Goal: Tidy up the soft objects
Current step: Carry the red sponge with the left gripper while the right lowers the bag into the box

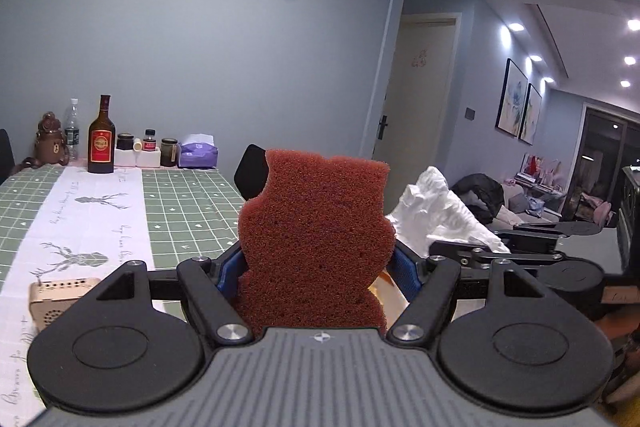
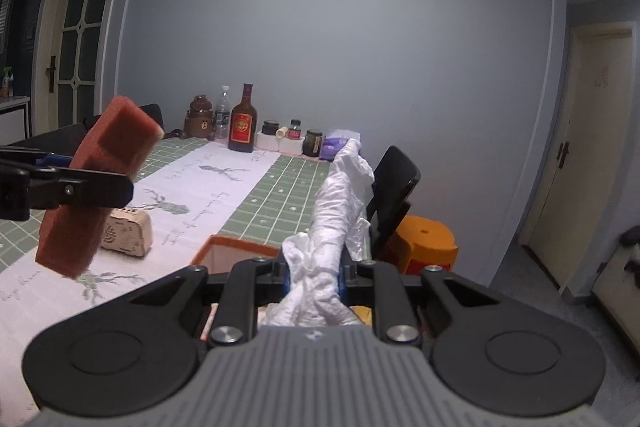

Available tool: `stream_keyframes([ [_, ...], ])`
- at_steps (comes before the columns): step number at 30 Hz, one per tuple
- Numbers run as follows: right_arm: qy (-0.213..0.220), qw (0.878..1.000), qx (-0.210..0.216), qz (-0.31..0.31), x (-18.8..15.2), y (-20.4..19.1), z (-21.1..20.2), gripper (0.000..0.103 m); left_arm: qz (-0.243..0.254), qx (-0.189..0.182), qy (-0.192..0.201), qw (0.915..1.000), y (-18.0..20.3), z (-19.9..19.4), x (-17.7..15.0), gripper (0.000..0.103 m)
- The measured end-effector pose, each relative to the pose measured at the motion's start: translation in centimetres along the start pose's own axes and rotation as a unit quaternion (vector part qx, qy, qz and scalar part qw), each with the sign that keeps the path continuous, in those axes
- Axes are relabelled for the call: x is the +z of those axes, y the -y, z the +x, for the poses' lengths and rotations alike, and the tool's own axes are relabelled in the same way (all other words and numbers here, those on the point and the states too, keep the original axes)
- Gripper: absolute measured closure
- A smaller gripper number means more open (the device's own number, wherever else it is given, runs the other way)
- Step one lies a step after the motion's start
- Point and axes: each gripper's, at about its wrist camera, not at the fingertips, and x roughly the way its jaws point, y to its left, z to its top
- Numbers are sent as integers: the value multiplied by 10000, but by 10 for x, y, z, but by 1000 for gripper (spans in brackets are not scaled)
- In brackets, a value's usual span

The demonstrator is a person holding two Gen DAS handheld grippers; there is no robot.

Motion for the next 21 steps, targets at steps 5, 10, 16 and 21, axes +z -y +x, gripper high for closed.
stream_keyframes([
  [5, -90, 9994, -123, -300, 0, 8, 32, 85, -267, 110, -157, 9995, 6, 33, -5, 19],
  [10, -457, 9984, 100, -307, -4, 15, 77, 85, -471, 254, -416, 9977, 7, 52, -12, 19],
  [16, -1377, 9844, -257, -1063, -23, 14, 131, 85, -217, 322, -582, 9976, 15, 52, -19, 19],
  [21, -1964, 9592, -329, -2007, -51, 3, 161, 85, -136, 586, -556, 9966, 20, 50, -22, 19],
])
